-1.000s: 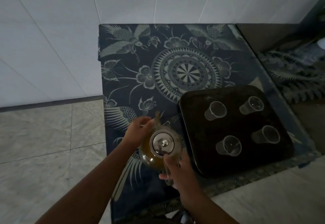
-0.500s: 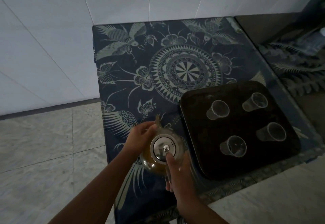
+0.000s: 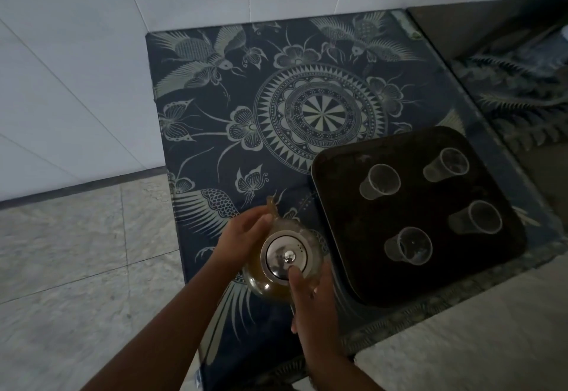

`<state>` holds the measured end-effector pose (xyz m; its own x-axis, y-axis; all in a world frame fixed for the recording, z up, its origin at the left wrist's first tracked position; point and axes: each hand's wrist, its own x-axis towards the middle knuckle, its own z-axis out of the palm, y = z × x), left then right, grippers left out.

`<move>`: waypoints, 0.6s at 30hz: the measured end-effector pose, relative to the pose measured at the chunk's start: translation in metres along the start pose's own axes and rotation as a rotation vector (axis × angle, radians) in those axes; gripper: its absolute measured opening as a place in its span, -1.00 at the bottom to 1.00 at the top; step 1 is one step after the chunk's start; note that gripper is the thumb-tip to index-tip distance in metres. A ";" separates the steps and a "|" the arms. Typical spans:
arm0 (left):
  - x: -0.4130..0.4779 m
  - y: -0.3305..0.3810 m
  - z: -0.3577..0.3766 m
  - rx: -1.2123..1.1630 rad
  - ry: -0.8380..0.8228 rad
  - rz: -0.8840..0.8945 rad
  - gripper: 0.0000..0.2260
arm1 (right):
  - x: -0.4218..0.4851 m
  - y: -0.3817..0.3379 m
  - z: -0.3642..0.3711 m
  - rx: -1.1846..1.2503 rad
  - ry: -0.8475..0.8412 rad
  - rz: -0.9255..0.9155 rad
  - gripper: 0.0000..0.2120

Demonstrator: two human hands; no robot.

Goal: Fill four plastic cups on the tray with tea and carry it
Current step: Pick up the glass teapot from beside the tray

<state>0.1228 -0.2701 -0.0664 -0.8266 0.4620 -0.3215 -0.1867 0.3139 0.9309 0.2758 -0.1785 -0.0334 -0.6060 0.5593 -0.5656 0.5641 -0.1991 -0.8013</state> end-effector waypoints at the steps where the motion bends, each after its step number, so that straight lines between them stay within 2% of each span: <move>1: -0.001 0.000 -0.001 -0.003 -0.006 -0.004 -0.57 | 0.000 0.001 -0.001 -0.008 -0.004 0.018 -0.13; 3: -0.002 0.000 -0.001 -0.003 -0.007 -0.020 -0.55 | 0.001 0.002 -0.002 -0.027 -0.004 0.023 -0.11; 7: -0.003 0.000 -0.002 -0.015 -0.019 -0.029 -0.56 | 0.007 0.007 -0.006 -0.026 -0.061 0.007 0.09; 12: -0.003 0.000 -0.003 -0.015 -0.027 -0.022 -0.57 | 0.009 0.011 -0.010 -0.058 -0.075 0.008 0.16; 15: -0.005 0.001 -0.001 -0.033 -0.002 -0.042 -0.57 | 0.010 0.014 -0.011 -0.029 -0.089 0.026 0.06; 18: -0.005 0.001 0.002 -0.060 0.022 -0.062 -0.77 | 0.009 0.014 -0.012 -0.023 -0.090 0.013 -0.02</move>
<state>0.1274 -0.2705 -0.0642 -0.8239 0.4249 -0.3752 -0.2685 0.2904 0.9185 0.2852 -0.1667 -0.0473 -0.6461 0.4820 -0.5918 0.5842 -0.1868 -0.7898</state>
